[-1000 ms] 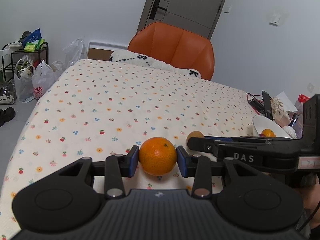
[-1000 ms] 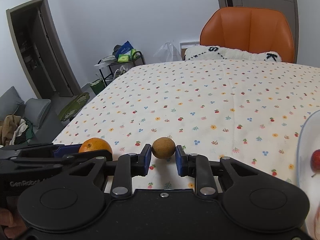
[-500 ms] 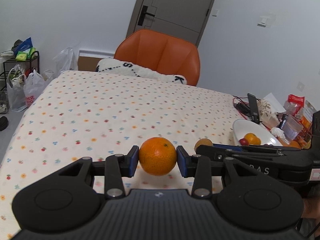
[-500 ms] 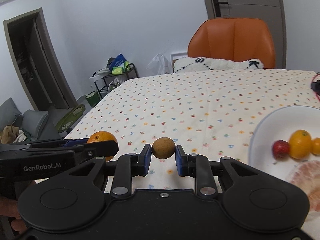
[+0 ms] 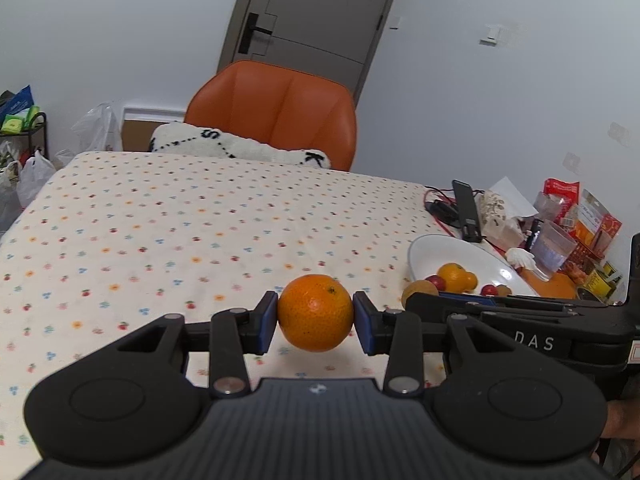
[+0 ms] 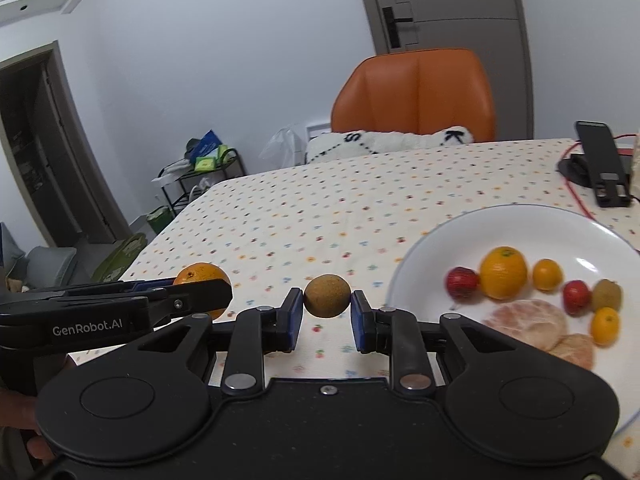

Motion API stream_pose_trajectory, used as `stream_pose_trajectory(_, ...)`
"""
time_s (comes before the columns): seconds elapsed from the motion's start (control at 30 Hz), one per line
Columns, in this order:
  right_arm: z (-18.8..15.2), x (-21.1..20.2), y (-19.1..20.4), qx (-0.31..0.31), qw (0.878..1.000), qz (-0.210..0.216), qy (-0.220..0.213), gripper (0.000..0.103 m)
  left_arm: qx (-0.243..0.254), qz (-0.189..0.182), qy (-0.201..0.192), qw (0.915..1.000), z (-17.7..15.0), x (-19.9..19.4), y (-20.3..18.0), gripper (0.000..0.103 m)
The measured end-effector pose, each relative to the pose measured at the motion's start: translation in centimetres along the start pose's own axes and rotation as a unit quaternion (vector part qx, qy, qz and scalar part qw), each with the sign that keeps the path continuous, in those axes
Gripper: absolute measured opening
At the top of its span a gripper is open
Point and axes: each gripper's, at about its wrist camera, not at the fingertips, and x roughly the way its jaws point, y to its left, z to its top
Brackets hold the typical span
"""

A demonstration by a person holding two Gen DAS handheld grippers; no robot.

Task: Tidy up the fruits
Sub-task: 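Carry the kiwi with the right tool while the left tool carries the orange to the plate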

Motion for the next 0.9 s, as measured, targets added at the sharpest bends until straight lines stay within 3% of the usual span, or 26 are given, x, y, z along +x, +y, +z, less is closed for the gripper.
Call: stream_pose_trajectory(0.9,-1.4,-5.9,-8.9,0.065,0.991,-0.111,-0.034,0.024,0.045,-0.073,0.023,0.9961,0.0,4.6,-7.2,0.039)
